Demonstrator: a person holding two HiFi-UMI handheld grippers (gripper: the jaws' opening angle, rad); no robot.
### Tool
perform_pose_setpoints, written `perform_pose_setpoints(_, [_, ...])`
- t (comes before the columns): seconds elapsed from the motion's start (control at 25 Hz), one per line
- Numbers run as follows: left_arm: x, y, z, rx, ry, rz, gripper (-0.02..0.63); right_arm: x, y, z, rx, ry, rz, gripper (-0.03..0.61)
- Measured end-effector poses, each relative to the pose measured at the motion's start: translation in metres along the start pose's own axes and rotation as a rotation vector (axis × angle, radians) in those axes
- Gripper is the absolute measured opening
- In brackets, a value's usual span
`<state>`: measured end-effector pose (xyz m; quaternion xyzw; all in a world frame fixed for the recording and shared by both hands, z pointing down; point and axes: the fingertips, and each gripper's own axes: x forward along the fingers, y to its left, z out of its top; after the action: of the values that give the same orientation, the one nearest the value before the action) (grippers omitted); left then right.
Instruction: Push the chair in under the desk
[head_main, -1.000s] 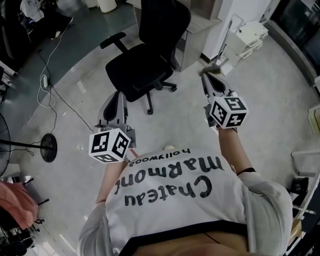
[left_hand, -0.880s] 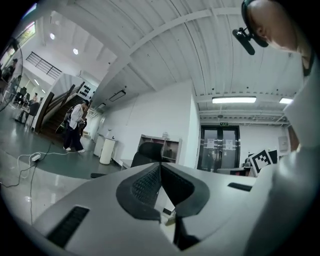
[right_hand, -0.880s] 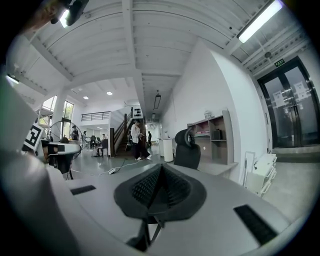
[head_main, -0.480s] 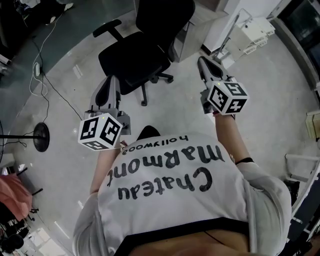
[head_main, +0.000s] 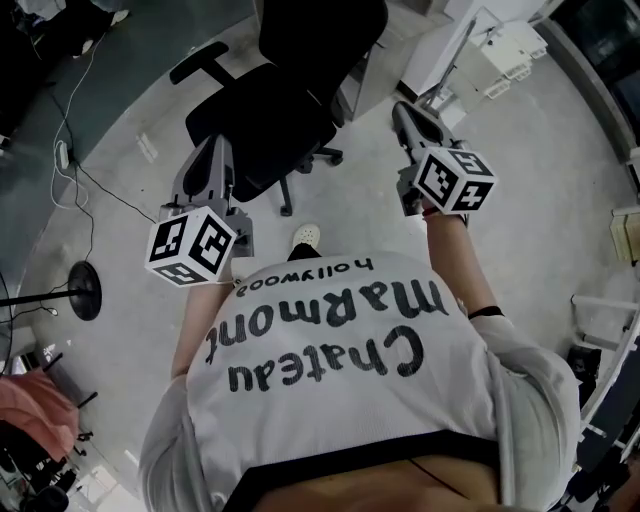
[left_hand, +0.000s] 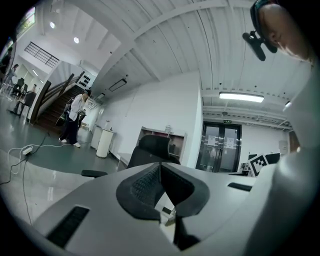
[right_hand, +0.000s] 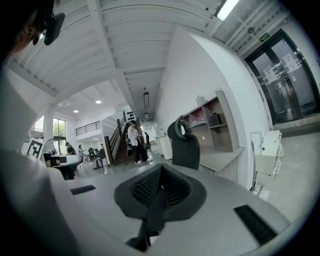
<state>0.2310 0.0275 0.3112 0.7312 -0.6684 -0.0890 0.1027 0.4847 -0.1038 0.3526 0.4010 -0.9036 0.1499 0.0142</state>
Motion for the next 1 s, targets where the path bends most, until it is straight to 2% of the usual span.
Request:
perform_pose_setpoints(0.16, [0.036,0.022,0.011,0.014,0.010,-0.013,0.023,0.036,-0.019,0.018,0.001,-0.009,-0.025,0.014])
perform_pose_setpoints(0.4, [0.078,0.055,0.012,-0.021,0.046,-0.032,0.023,0.091,-0.057,0.038,-0.001,-0.008,-0.019,0.014])
perform_pose_setpoints(0.72, [0.122,0.077,0.018,-0.032,0.064,-0.062,0.023,0.167,-0.134,0.044,0.105,0.050,-0.039,0.021])
perform_pose_setpoints(0.92, [0.134,0.084,0.015,-0.028,0.086,-0.063,0.022,0.189,-0.164,0.046,0.092,0.082,-0.047,0.113])
perform_pose_setpoints(1.0, [0.136,0.089,0.009,-0.039,0.100,-0.061,0.023,0.200,-0.173,0.041,0.089,0.117,-0.049,0.191])
